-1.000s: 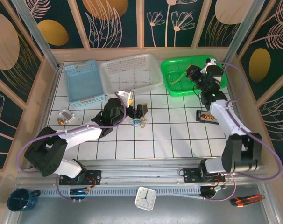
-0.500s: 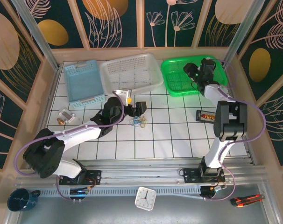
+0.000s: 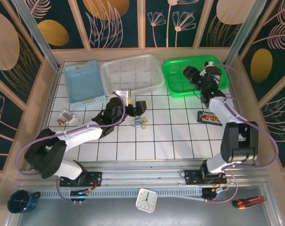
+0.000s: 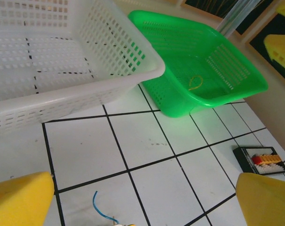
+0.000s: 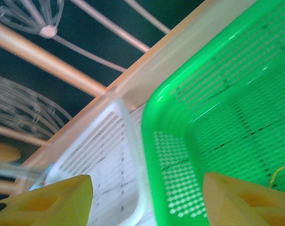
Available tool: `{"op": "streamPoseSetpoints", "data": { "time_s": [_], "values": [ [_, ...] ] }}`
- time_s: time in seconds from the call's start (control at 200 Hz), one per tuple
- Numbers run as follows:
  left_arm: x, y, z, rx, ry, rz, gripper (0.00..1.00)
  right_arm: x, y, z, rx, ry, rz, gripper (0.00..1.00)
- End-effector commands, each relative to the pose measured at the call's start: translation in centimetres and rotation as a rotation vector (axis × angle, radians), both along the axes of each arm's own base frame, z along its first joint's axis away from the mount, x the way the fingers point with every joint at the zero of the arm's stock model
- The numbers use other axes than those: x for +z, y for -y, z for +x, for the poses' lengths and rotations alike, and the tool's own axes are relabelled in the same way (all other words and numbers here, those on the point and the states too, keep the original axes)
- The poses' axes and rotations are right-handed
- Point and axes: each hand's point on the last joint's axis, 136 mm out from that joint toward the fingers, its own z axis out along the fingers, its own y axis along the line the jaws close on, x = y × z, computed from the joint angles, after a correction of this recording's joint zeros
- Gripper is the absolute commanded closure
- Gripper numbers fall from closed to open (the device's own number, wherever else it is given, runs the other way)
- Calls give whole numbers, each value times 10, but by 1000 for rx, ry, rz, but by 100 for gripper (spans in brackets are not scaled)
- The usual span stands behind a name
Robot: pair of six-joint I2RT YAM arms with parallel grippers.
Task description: Untangle the cables
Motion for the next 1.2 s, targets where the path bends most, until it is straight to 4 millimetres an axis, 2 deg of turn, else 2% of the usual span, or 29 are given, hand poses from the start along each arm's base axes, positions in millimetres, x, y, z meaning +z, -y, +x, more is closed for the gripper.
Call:
{"op": "streamPoseSetpoints", "data": {
  "time_s": [0.0,0.145,0.37,0.636,0.746,0.946,1.036,1.191],
  "values": [
    [-3,-5,2,41,-8,1,1,5,-42,-26,116,30,-28,37],
    [-6,-19,-1,90,-11,7,1,-14,-89,-62,223,-7,-83,38],
    [-14,-45,-5,192,-96,8,1,-57,-152,-114,396,-83,-171,40],
    [-14,-79,-12,255,-191,-174,1,-101,-201,-158,508,-171,-231,47],
    [-11,-83,-14,248,-191,-221,1,-118,-213,-168,536,-206,-259,56],
    [-11,-75,-13,205,-195,-209,1,-132,-216,-166,523,-231,-299,67],
    [-15,-72,-12,191,-200,-202,1,-136,-214,-164,514,-239,-321,68],
    [-21,-67,-9,177,-212,-190,1,-145,-199,-158,481,-259,-337,68]
  ]
}}
